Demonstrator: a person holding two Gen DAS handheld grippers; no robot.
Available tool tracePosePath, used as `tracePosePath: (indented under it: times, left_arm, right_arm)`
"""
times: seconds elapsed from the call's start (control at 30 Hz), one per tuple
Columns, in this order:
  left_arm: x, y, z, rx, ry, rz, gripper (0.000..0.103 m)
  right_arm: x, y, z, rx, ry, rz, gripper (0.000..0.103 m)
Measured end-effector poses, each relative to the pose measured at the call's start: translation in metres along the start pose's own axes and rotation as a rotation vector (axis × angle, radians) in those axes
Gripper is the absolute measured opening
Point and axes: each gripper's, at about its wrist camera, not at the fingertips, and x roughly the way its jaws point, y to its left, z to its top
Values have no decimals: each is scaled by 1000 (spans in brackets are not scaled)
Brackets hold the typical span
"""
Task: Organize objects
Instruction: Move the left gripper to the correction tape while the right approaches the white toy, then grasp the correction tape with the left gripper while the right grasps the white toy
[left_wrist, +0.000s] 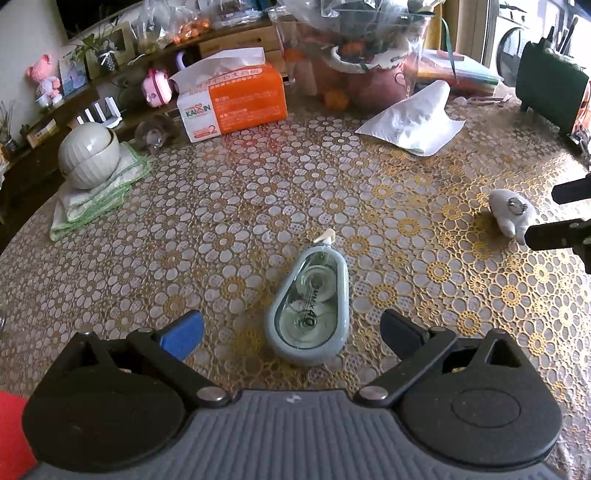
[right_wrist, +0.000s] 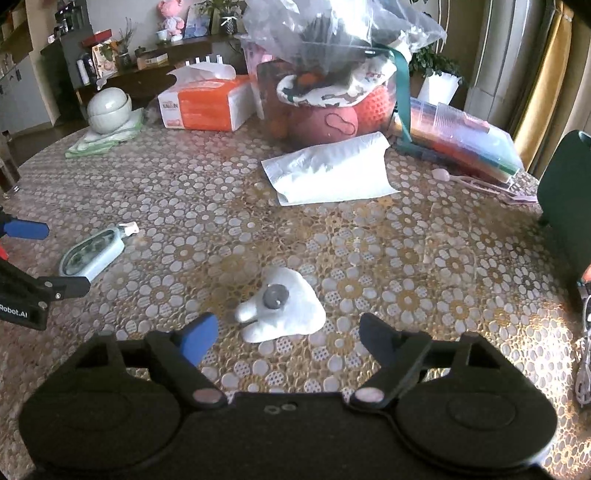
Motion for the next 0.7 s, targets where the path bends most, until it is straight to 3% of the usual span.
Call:
tracePosePath:
  times: [0.23,0.33,0.43,0.5,0.7]
  left_arm:
    - [11,-4,2,24,6,2,99]
    - [13,-2,0,19,9,-4,90]
    - [11,-1,1,8,1,-6,74]
    - [9,-2,3,4,3,-30,53]
    - [6,-9,1,20,5,-6,51]
  right_arm:
    - [12,-1,2,-5,11,0,73]
    - [15,-1,2,-7,14,-1,68]
    - [17,1,1,-10,14,-1,59]
    - [17,3,1,-17,12,-7,57]
    - [10,9,0,-15,-10,-29,38]
